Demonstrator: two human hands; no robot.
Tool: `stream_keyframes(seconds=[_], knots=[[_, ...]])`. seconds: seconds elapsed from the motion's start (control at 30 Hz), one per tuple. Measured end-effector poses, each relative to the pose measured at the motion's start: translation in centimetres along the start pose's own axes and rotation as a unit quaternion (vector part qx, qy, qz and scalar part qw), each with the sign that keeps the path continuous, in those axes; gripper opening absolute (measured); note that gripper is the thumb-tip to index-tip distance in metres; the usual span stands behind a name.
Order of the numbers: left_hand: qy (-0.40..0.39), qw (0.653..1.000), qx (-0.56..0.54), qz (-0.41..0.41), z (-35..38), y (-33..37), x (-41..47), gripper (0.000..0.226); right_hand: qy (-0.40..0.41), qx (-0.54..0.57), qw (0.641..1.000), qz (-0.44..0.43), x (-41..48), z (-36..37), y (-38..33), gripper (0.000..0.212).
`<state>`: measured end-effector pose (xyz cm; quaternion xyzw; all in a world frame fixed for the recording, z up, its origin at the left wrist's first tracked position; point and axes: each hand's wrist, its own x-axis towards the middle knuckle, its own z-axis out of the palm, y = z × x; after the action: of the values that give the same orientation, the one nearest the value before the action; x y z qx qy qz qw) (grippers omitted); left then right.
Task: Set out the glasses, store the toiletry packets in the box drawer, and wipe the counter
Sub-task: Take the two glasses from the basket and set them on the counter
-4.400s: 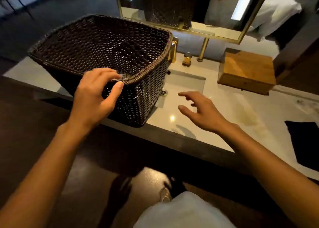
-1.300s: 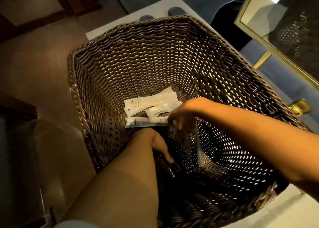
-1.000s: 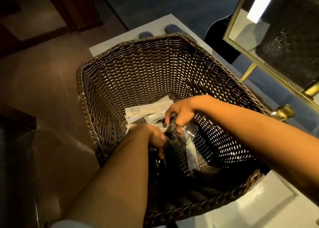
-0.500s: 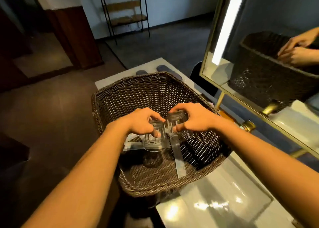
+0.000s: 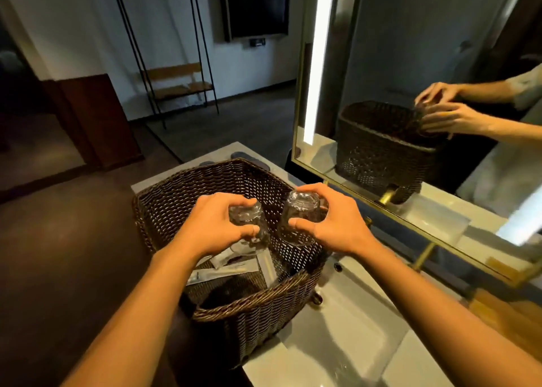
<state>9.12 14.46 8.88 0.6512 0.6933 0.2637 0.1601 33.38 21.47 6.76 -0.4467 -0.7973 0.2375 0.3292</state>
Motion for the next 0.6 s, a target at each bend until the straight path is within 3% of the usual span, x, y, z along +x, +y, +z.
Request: stream_keyframes(seconds=[0.17, 0.6], knots=[[0.026, 0.997, -0.021, 0.064, -0.7, 2.7, -1.4, 0.058, 0.044, -0.01, 0.999, 0.021, -3.9, -2.9, -0.5, 0.062], [-0.036, 0.965, -0.132, 0.224, 4.0, 10.5, -7.7, 0.056, 0.175, -0.093, 0.969, 0.145, -18.6, -8.5, -3.0, 0.054]])
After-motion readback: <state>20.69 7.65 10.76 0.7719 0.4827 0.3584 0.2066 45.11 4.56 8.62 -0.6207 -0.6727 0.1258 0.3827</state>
